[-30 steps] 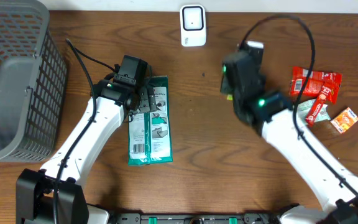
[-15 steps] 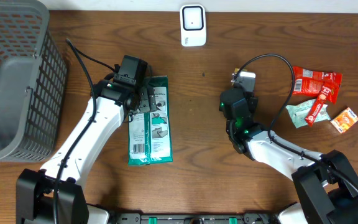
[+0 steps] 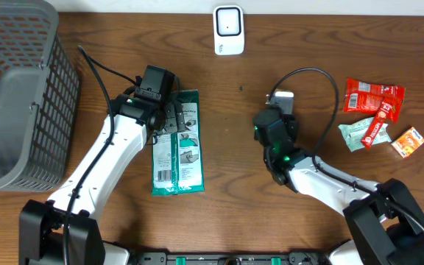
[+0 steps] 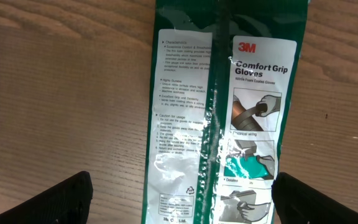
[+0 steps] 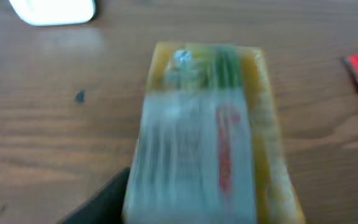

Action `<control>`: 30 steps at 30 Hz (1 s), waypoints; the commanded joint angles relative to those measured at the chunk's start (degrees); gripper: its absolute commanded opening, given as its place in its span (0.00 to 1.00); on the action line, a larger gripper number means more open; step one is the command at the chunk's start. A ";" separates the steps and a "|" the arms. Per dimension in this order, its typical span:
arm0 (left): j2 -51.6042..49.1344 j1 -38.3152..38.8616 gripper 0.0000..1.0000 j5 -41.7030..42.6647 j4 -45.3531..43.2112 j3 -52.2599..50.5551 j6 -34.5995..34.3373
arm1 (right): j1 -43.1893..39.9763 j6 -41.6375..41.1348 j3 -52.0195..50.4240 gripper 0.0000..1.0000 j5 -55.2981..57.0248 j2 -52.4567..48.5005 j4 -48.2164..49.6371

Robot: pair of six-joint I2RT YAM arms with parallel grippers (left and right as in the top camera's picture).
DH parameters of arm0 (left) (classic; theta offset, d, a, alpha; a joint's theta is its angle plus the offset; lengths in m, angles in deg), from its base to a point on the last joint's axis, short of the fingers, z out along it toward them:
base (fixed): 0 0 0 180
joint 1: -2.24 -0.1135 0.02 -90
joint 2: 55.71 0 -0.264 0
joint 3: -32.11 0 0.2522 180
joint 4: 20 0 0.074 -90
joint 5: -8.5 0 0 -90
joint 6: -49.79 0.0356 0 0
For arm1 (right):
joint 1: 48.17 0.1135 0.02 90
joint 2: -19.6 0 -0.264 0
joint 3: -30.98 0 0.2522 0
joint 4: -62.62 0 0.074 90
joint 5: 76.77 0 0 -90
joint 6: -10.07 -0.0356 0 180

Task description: Scan the item barcode

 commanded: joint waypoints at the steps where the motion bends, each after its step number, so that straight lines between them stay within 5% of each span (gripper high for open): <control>1: -0.35 -0.24 0.93 -0.52 0.17 0.33 -0.11 | 1.27 -2.14 0.00 0.62 -0.17 4.26 -3.67; 11: -0.35 -0.24 0.93 -0.52 0.17 0.33 -0.11 | 1.03 -2.93 0.13 0.61 -9.42 22.97 -15.96; 17: -0.35 -0.24 0.93 -0.50 0.17 0.33 -0.11 | -9.14 -8.07 0.13 0.01 -19.19 33.14 -27.89; 23: -0.35 -0.24 0.93 -0.50 0.17 0.33 -0.11 | -29.16 -12.68 -1.66 0.01 -33.29 28.24 -32.57; 30: -0.35 -0.24 0.93 -0.52 0.17 0.33 -0.11 | -33.73 -17.68 -7.96 0.01 -44.33 13.38 -17.46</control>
